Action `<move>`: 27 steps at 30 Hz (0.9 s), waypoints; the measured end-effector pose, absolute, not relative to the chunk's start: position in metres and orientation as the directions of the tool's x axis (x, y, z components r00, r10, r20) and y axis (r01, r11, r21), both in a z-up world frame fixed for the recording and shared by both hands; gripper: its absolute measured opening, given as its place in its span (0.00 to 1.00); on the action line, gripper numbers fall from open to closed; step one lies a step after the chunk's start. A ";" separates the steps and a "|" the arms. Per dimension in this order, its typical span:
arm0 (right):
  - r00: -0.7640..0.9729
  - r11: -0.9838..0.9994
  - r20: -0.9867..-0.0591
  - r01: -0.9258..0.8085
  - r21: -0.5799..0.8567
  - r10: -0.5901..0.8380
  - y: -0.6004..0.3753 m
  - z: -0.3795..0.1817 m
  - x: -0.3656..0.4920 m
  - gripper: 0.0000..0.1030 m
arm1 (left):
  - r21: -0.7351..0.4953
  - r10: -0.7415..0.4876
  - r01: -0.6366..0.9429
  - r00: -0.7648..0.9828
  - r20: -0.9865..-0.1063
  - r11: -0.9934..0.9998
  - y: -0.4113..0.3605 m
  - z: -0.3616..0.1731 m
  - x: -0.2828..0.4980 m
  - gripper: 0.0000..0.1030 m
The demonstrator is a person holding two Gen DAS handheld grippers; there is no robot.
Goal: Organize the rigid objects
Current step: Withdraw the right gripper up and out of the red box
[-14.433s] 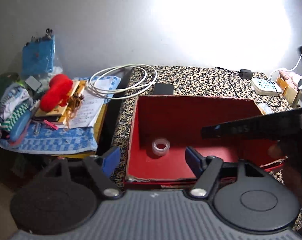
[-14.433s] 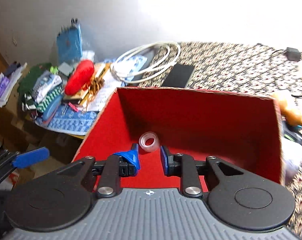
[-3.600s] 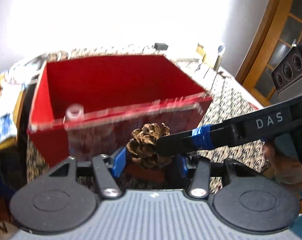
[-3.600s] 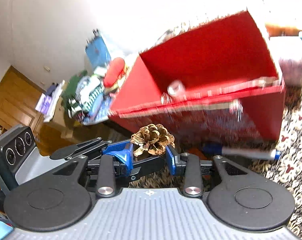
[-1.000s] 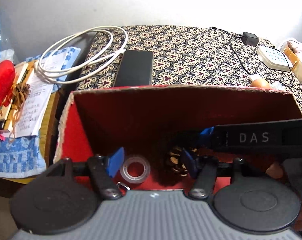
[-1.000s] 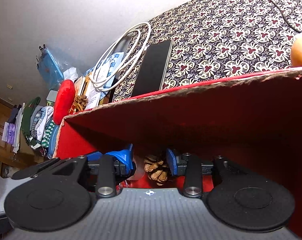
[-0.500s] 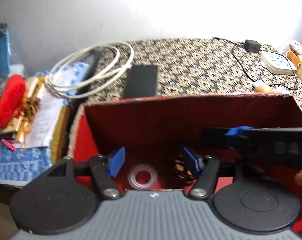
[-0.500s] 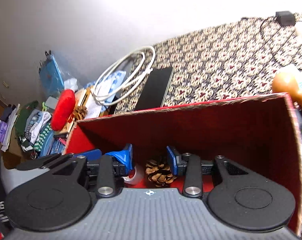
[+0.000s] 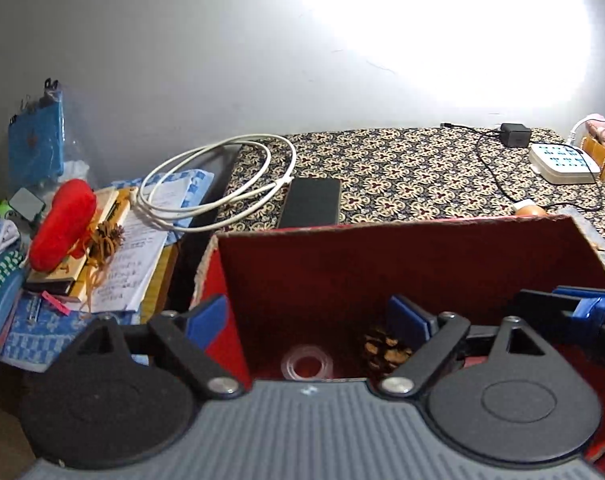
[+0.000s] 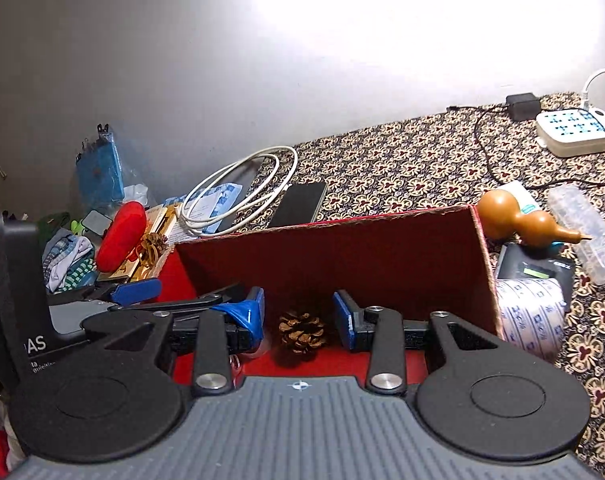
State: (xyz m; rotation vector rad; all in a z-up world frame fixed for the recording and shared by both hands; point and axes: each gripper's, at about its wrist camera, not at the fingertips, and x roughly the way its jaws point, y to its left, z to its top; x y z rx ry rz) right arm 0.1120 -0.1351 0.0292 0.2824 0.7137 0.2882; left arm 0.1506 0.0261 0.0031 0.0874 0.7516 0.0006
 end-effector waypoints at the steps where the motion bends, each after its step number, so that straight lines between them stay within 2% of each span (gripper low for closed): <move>1: 0.726 0.924 -0.593 -0.161 0.347 0.349 -0.135 0.031 0.107 0.21 | 0.071 0.029 0.027 0.731 -0.681 0.997 0.027 0.006 0.145 0.86; 7: 0.757 0.932 -0.565 -0.162 0.323 0.328 -0.134 0.041 0.080 0.21 | 0.047 0.026 0.008 0.733 -0.680 0.999 0.027 0.023 0.113 0.89; 13: 0.762 0.936 -0.562 -0.166 0.311 0.322 -0.133 0.041 0.057 0.22 | 0.084 0.068 -0.015 0.734 -0.676 0.996 0.026 0.034 0.082 0.89; 27: 0.722 0.914 -0.562 -0.287 0.287 0.403 -0.147 0.043 0.027 0.24 | 0.132 0.188 -0.134 0.705 -0.684 0.982 0.006 0.043 0.031 0.89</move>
